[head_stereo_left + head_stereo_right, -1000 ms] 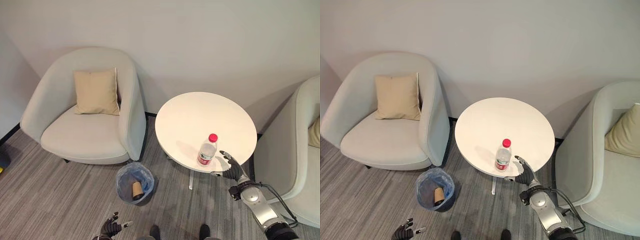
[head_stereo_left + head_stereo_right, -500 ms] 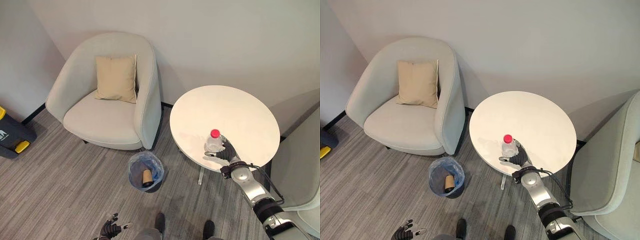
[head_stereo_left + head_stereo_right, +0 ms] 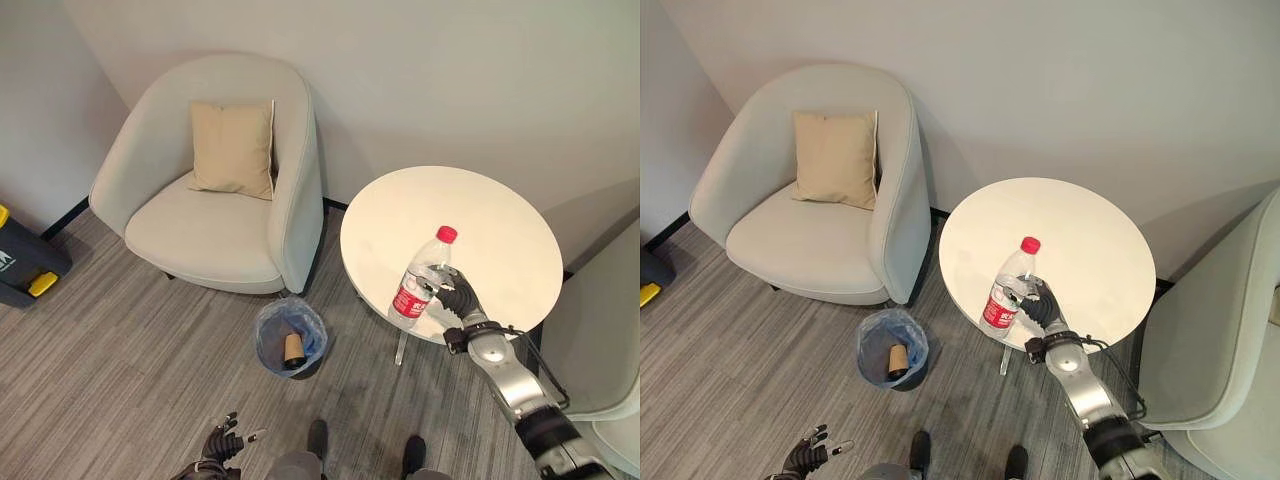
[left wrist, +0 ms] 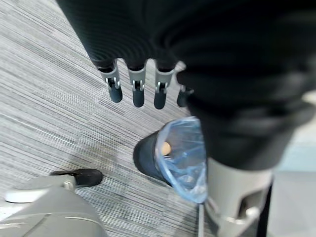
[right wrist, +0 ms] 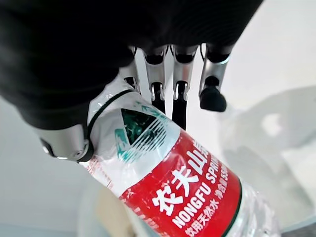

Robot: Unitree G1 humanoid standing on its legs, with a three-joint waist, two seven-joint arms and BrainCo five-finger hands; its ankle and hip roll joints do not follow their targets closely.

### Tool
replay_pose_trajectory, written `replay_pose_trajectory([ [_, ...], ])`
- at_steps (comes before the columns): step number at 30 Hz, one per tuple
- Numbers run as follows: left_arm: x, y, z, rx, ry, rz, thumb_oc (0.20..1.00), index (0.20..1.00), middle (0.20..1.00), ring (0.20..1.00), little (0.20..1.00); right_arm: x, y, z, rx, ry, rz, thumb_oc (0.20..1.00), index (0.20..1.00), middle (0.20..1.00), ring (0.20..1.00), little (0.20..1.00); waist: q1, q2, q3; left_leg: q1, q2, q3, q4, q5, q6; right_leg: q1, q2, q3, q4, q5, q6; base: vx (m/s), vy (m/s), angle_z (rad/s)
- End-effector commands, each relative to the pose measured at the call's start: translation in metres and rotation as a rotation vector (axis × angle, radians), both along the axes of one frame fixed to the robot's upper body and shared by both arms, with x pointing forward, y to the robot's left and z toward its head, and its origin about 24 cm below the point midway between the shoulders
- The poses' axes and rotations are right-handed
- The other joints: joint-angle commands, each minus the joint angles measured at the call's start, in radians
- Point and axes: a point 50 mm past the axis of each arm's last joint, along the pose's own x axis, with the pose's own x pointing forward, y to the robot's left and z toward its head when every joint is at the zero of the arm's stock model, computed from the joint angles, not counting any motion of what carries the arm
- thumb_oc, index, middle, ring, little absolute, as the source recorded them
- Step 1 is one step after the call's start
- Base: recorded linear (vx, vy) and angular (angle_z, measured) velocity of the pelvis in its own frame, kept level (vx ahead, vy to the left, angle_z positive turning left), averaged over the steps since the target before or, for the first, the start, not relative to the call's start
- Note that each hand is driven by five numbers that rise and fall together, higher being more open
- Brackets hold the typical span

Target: Gather garbage on tea table into small bin, then transfer packed bag to large trash can.

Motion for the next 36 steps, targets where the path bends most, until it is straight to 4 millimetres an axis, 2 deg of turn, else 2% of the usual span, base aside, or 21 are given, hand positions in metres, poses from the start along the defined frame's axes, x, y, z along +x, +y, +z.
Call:
replay_pose_trajectory([
  [1, 0.009, 0.012, 0.004, 0.040, -0.013, -0.022, 1.000, 1.000, 1.000, 1.000, 1.000, 0.008, 0.003, 0.038, 0.034, -0.188, 0.071, 0.200, 0.200, 0.200, 0.200, 0.200, -0.004, -0.030, -0.024, 0.019, -0.003, -0.007, 0.027, -0.106, -0.036, 0.041, 0.027, 0.005, 0.040, -0.176, -0.013, -0.08, -0.064, -0.01],
  [6, 0.020, 0.006, 0.007, 0.028, -0.049, -0.036, 1.000, 1.000, 1.000, 1.000, 1.000, -0.002, 0.001, 0.046, 0.038, -0.237, 0.084, 0.200, 0.200, 0.200, 0.200, 0.200, -0.019, -0.024, 0.002, -0.055, 0.003, -0.031, 0.085, -0.090, -0.055, 0.025, 0.032, -0.031, 0.043, -0.186, -0.028, -0.14, -0.058, 0.25],
  [7, 0.025, 0.002, 0.008, 0.025, -0.058, -0.053, 1.000, 1.000, 1.000, 1.000, 1.000, -0.005, -0.003, 0.046, 0.018, -0.241, 0.070, 0.200, 0.200, 0.200, 0.200, 0.200, -0.023, -0.025, 0.015, -0.092, 0.004, -0.030, 0.114, -0.083, -0.061, 0.022, 0.026, -0.059, 0.043, -0.187, -0.033, -0.10, -0.008, 0.52],
  [11, 0.029, -0.002, 0.007, 0.028, -0.061, -0.079, 1.000, 1.000, 1.000, 1.000, 1.000, -0.008, -0.008, 0.047, 0.002, -0.246, 0.054, 0.200, 0.200, 0.200, 0.200, 0.200, -0.034, -0.023, 0.020, -0.129, 0.003, -0.005, 0.139, -0.083, -0.056, 0.017, 0.013, -0.107, 0.040, -0.181, -0.030, -0.06, 0.028, 0.69],
  [13, 0.035, -0.004, 0.009, 0.032, -0.077, -0.092, 1.000, 1.000, 1.000, 1.000, 1.000, -0.007, -0.010, 0.048, -0.004, -0.253, 0.044, 0.200, 0.200, 0.200, 0.200, 0.200, -0.041, -0.025, 0.027, -0.146, 0.009, 0.037, 0.153, -0.089, -0.049, 0.008, -0.002, -0.131, 0.042, -0.174, -0.025, -0.03, 0.055, 0.67],
  [14, 0.035, -0.004, 0.009, 0.032, -0.077, -0.092, 1.000, 1.000, 1.000, 1.000, 1.000, -0.007, -0.010, 0.048, -0.004, -0.253, 0.044, 0.200, 0.200, 0.200, 0.200, 0.200, -0.042, -0.025, 0.026, -0.148, 0.009, 0.037, 0.155, -0.090, -0.049, 0.007, -0.002, -0.131, 0.043, -0.174, -0.025, 0.01, 0.127, 0.33],
  [15, 0.040, -0.005, 0.011, 0.038, -0.091, -0.097, 1.000, 1.000, 1.000, 1.000, 1.000, -0.005, -0.011, 0.051, -0.009, -0.265, 0.036, 0.200, 0.200, 0.200, 0.200, 0.200, -0.050, -0.025, 0.031, -0.149, 0.022, 0.099, 0.168, -0.105, -0.041, 0.000, -0.015, -0.148, 0.047, -0.171, -0.020, 0.01, 0.098, 0.27],
  [16, 0.040, -0.005, 0.011, 0.038, -0.091, -0.097, 1.000, 1.000, 1.000, 1.000, 1.000, -0.005, -0.011, 0.051, -0.009, -0.265, 0.036, 0.200, 0.200, 0.200, 0.200, 0.200, -0.050, -0.025, 0.031, -0.149, 0.022, 0.099, 0.168, -0.105, -0.041, 0.000, -0.015, -0.148, 0.047, -0.171, -0.020, 0.08, 0.225, 0.30],
  [17, 0.041, -0.004, 0.011, 0.042, -0.093, -0.095, 1.000, 1.000, 1.000, 1.000, 1.000, -0.003, -0.009, 0.053, -0.010, -0.271, 0.041, 0.200, 0.200, 0.200, 0.200, 0.200, -0.053, -0.026, 0.032, -0.150, 0.024, 0.136, 0.183, -0.119, -0.034, 0.000, -0.027, -0.156, 0.047, -0.168, -0.012, 0.11, 0.204, 0.39],
  [20, 0.037, -0.003, 0.010, 0.047, -0.088, -0.082, 1.000, 1.000, 1.000, 1.000, 1.000, -0.001, -0.004, 0.050, -0.020, -0.257, 0.057, 0.200, 0.200, 0.200, 0.200, 0.200, -0.048, -0.029, 0.033, -0.153, 0.008, 0.140, 0.204, -0.149, -0.017, 0.001, -0.052, -0.140, 0.070, -0.171, 0.003, 0.14, 0.306, 0.16],
  [21, 0.037, 0.001, 0.011, 0.054, -0.089, -0.070, 1.000, 1.000, 1.000, 1.000, 1.000, 0.000, 0.002, 0.048, -0.018, -0.248, 0.082, 0.200, 0.200, 0.200, 0.200, 0.200, -0.041, -0.032, 0.037, -0.156, -0.005, 0.140, 0.215, -0.167, 0.001, -0.022, -0.077, -0.121, 0.125, -0.176, 0.011, 0.10, 0.280, -0.17],
  [24, 0.038, 0.009, 0.015, 0.071, -0.098, -0.062, 1.000, 1.000, 1.000, 1.000, 1.000, 0.000, 0.008, 0.048, -0.007, -0.248, 0.107, 0.200, 0.200, 0.200, 0.200, 0.200, -0.032, -0.035, 0.043, -0.152, -0.015, 0.137, 0.219, -0.180, 0.019, -0.058, -0.095, -0.094, 0.203, -0.181, 0.012, 0.08, 0.200, -0.10],
  [25, 0.044, 0.015, 0.020, 0.093, -0.120, -0.058, 1.000, 1.000, 1.000, 1.000, 1.000, 0.001, 0.013, 0.050, -0.010, -0.260, 0.125, 0.200, 0.200, 0.200, 0.200, 0.200, -0.038, -0.036, 0.056, -0.146, -0.025, 0.122, 0.214, -0.185, 0.031, -0.119, -0.076, -0.036, 0.282, -0.181, 0.011, 0.10, 0.194, -0.07],
  [26, 0.047, 0.016, 0.022, 0.097, -0.133, -0.055, 1.000, 1.000, 1.000, 1.000, 1.000, 0.002, 0.015, 0.051, -0.019, -0.262, 0.138, 0.200, 0.200, 0.200, 0.200, 0.200, -0.044, -0.036, 0.059, -0.136, -0.033, 0.111, 0.206, -0.186, 0.037, -0.149, -0.046, 0.014, 0.302, -0.185, 0.007, 0.07, 0.133, -0.08],
  [27, 0.047, 0.016, 0.022, 0.097, -0.134, -0.055, 1.000, 1.000, 1.000, 1.000, 1.000, 0.002, 0.015, 0.051, -0.019, -0.263, 0.139, 0.200, 0.200, 0.200, 0.200, 0.200, -0.044, -0.036, 0.057, -0.139, -0.032, 0.112, 0.205, -0.183, 0.037, -0.153, -0.045, 0.015, 0.301, -0.182, 0.007, 0.10, 0.098, 0.19],
  [28, 0.049, 0.016, 0.024, 0.095, -0.152, -0.053, 1.000, 1.000, 1.000, 1.000, 1.000, 0.002, 0.017, 0.053, -0.026, -0.267, 0.156, 0.200, 0.200, 0.200, 0.200, 0.200, -0.049, -0.035, 0.060, -0.120, -0.047, 0.096, 0.189, -0.184, 0.045, -0.176, -0.013, 0.053, 0.279, -0.176, 0.003, 0.11, 0.070, 0.38],
  [31, 0.052, 0.014, 0.025, 0.088, -0.157, -0.068, 1.000, 1.000, 1.000, 1.000, 1.000, 0.002, 0.018, 0.051, -0.043, -0.254, 0.171, 0.200, 0.200, 0.200, 0.200, 0.200, -0.058, -0.038, 0.077, -0.096, -0.068, 0.062, 0.166, -0.182, 0.052, -0.229, 0.022, 0.074, 0.249, -0.154, -0.003, 0.08, 0.029, 0.21],
  [36, 0.053, 0.011, 0.025, 0.081, -0.161, -0.087, 1.000, 1.000, 1.000, 1.000, 1.000, -0.001, 0.016, 0.043, -0.067, -0.210, 0.188, 0.200, 0.200, 0.200, 0.200, 0.200, -0.049, -0.046, 0.091, -0.123, -0.100, 0.006, 0.189, -0.181, 0.046, -0.204, 0.028, 0.087, 0.211, -0.145, -0.007, 0.02, -0.043, 0.68],
])
